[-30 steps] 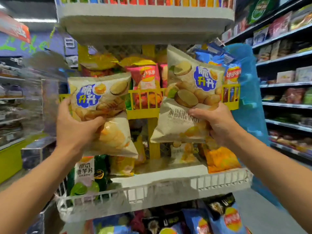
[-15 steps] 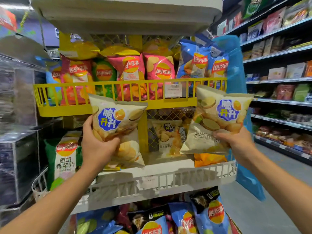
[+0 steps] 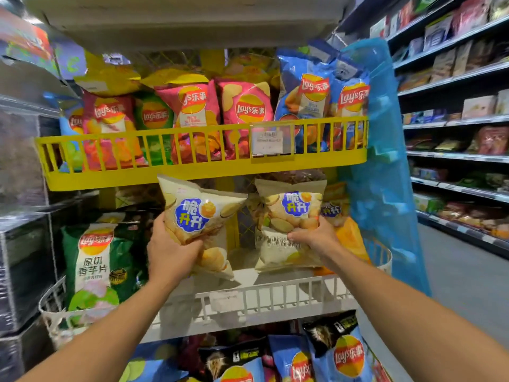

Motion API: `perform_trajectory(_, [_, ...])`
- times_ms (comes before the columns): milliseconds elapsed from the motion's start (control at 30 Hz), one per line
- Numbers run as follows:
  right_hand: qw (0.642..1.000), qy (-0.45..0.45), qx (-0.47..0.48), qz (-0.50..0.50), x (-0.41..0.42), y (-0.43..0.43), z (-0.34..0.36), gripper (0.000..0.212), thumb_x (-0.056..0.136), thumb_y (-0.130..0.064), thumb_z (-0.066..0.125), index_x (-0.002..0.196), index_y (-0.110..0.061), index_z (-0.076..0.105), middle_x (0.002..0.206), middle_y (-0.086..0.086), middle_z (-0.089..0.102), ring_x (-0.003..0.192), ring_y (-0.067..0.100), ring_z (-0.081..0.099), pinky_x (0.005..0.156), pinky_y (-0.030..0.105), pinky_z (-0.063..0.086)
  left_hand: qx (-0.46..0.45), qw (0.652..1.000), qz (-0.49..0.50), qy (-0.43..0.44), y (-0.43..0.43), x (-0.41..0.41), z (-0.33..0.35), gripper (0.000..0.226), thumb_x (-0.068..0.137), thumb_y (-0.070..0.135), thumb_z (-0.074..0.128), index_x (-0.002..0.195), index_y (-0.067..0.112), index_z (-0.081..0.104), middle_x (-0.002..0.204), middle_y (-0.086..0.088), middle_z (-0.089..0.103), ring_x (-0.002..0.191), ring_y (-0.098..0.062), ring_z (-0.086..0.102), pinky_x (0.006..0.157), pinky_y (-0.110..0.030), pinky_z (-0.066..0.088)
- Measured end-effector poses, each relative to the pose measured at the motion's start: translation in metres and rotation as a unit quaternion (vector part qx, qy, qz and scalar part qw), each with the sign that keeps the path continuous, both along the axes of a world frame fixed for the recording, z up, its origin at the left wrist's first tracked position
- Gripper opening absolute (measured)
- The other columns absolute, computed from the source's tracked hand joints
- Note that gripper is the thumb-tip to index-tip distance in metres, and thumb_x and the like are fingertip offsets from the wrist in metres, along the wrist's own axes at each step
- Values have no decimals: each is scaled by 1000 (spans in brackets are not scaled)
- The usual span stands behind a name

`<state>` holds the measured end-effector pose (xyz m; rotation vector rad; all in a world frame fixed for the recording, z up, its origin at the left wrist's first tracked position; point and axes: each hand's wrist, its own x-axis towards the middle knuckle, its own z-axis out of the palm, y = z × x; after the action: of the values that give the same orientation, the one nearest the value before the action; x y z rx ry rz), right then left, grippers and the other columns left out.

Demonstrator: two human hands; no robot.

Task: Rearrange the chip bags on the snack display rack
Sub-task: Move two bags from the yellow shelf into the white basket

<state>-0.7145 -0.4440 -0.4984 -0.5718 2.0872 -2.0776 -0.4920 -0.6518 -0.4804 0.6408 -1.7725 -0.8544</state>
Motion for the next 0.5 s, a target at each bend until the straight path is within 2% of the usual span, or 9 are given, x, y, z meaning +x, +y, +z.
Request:
perform_trajectory(33, [1000, -1, 12, 5, -4, -4, 0, 74, 60, -5, 92, 120, -16, 49, 120, 0, 64, 103, 17, 61, 88, 34, 53, 6, 1000, 3, -5, 0, -2, -2, 88, 62, 9, 85, 140, 20, 45, 112, 5, 58, 101, -17, 56, 86, -32, 45])
perform_trajectory(133, [998, -13, 57, 3, -13, -16, 1, 106, 54, -18, 95, 144, -7, 40, 136, 8, 58, 115, 24, 58, 99, 40, 50, 29, 999, 17, -24, 0, -9, -10, 88, 61, 13, 85, 139, 22, 45, 114, 2, 62, 101, -20, 58, 86, -34, 48])
perform_trajectory(267, [995, -34, 97, -12, -18, -36, -1, 104, 61, -25, 93, 143, 3, 36, 136, 14, 53, 117, 27, 55, 92, 38, 49, 45, 997, 43, -44, -3, -19, -14, 86, 60, 18, 86, 136, 20, 47, 119, -4, 65, 106, -28, 62, 88, -39, 52])
perform_trajectory(333, [992, -54, 115, -18, -22, -46, -3, 93, 62, -24, 93, 136, 3, 44, 129, 12, 58, 117, 29, 57, 92, 38, 50, 64, 997, 41, -33, -5, -25, -12, 81, 59, 16, 86, 132, 15, 49, 117, -5, 66, 104, -26, 63, 84, -35, 49])
perform_trajectory(400, [989, -64, 130, -9, -28, -55, -6, 71, 63, -20, 93, 122, 0, 59, 119, 5, 65, 113, 27, 61, 94, 37, 51, 79, 996, 31, -31, -4, -32, -8, 82, 60, 15, 86, 133, 13, 48, 116, -4, 65, 101, -23, 61, 81, -33, 48])
perform_trajectory(467, [987, -68, 146, 9, -32, -60, -12, 36, 66, -16, 90, 95, -9, 70, 112, 3, 68, 107, 23, 61, 99, 40, 50, 75, 996, 25, -39, 0, -38, -5, 83, 62, 16, 87, 134, 14, 46, 112, 1, 60, 99, -18, 57, 79, -30, 46])
perform_trajectory(500, [986, -67, 152, 14, -31, -62, -13, 24, 70, -12, 88, 83, -12, 68, 108, 2, 68, 104, 22, 60, 100, 40, 49, 74, 996, 26, -43, 3, -40, -4, 83, 63, 18, 87, 134, 15, 45, 109, 3, 58, 98, -17, 55, 79, -30, 46])
